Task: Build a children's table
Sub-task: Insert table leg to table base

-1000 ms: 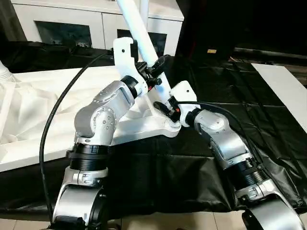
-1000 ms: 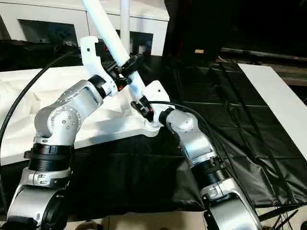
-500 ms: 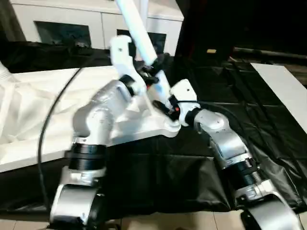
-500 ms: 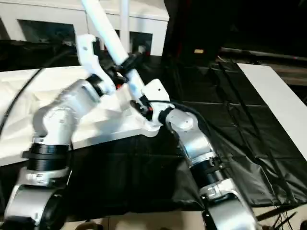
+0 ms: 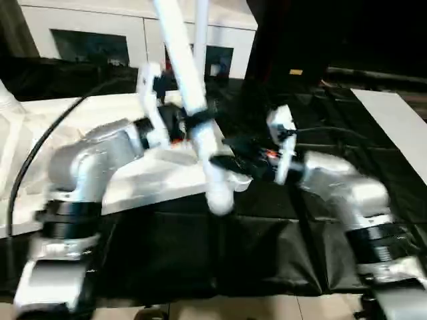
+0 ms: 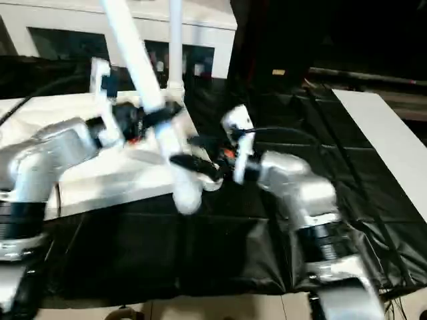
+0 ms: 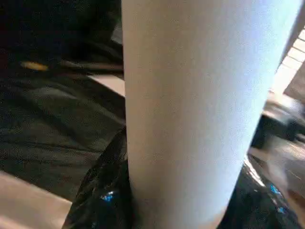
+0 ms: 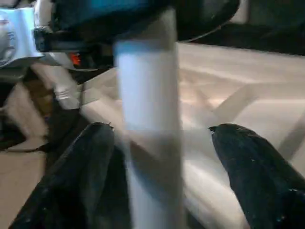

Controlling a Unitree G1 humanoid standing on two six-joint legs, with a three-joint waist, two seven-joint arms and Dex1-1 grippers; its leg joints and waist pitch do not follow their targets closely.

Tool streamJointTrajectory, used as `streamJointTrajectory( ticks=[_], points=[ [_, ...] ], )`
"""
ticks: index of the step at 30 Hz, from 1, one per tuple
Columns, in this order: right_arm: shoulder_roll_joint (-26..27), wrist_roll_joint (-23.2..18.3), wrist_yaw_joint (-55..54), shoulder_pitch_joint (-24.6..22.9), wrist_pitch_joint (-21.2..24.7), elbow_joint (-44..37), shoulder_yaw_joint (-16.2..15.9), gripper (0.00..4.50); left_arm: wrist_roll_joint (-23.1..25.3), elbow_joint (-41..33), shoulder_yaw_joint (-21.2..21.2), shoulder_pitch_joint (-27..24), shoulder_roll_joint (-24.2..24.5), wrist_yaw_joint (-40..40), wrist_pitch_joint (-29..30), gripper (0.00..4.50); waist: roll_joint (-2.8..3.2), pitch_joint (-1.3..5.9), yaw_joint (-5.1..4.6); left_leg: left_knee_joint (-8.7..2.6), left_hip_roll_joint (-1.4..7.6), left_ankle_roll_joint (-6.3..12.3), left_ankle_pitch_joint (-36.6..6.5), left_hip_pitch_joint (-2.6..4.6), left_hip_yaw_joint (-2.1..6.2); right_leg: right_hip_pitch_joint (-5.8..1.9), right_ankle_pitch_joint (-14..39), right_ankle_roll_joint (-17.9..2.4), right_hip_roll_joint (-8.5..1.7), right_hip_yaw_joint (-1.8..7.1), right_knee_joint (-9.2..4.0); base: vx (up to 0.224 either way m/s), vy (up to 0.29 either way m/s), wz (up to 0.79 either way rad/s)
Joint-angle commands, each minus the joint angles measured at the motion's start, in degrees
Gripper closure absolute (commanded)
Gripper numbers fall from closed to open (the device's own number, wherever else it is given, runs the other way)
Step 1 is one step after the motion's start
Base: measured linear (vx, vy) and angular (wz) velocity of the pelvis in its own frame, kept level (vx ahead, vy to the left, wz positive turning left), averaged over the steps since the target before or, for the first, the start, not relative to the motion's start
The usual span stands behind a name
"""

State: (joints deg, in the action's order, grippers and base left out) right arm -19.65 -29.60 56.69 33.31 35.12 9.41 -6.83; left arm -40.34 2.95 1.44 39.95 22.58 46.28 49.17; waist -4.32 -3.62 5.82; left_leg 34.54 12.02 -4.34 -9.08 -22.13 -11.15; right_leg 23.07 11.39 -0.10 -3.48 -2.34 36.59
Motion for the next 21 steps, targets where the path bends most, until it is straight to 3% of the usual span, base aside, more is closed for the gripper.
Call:
streamJointTrajectory(
  ticks=[1, 7, 12, 13, 18, 21],
  points=[
    [-2.2, -0.5, 1.9, 0.5, 2.6, -1.1, 0.3, 0.59, -2.7, -1.7, 0.2, 1.7, 0.2, 3.1, 1.9, 2.73, 0.93, 3.85, 0.14, -4.2, 1.16, -2.82, -13.0, 1.64, 0.67, -2.36, 10.0, -10.3, -3.68, 2.23, -4.4, 0.0, 0.0, 0.0],
    [-4.4, -2.3, 4.7, -0.7, 6.4, -4.2, -1.6, 0.59, -4.3, -1.9, 0.0, 2.8, 0.2, 5.3, 3.0, 2.73, 0.66, 3.87, 0.57, -4.16, 1.19, -2.83, -12.6, 1.59, 0.74, -2.45, 12.0, -9.4, -3.87, 2.25, -4.62, 0.0, 0.0, 0.0],
    [-4.5, -3.5, 6.3, -1.9, 8.7, -6.6, -3.0, 0.59, -6.4, -2.5, 0.1, 3.2, -0.8, 6.8, 3.8, 2.73, 0.59, 4.03, 0.78, -4.05, 1.19, -2.82, -11.7, 1.56, 0.72, -2.43, 10.3, -9.9, -3.87, 2.17, -4.42, 0.0, 0.0, 0.0],
    [-4.5, -3.5, 6.5, -2.0, 9.1, -6.9, -3.3, 0.86, -6.7, -2.8, 0.1, 3.3, -1.0, 6.9, 4.0, 2.73, 0.56, 3.98, 0.82, -4.07, 1.19, -2.85, -11.9, 1.55, 0.71, -2.4, 10.6, -9.9, -3.84, 2.17, -4.44, 0.0, 0.0, 0.0],
    [-4.5, -3.7, 7.0, -2.2, 10.3, -7.1, -3.9, 1.06, -6.7, -3.0, 0.0, 3.5, -1.4, 7.1, 4.2, 2.73, 0.61, 3.94, 0.82, -4.1, 1.24, -3.03, -12.5, 1.61, 0.77, -2.36, 12.5, -9.1, -3.92, 2.2, -4.64, 0.0, 0.0, 0.0],
    [-4.6, -3.5, 6.8, -2.4, 10.2, -7.3, -4.3, 1.4, -6.8, -3.1, -0.1, 3.5, -1.4, 7.4, 4.2, 2.73, 0.61, 3.96, 0.79, -4.13, 1.25, -3.3, -12.3, 1.55, 0.83, -2.37, 12.5, -8.8, -3.91, 2.18, -4.6, 0.0, 0.0, 0.0]
  ],
)
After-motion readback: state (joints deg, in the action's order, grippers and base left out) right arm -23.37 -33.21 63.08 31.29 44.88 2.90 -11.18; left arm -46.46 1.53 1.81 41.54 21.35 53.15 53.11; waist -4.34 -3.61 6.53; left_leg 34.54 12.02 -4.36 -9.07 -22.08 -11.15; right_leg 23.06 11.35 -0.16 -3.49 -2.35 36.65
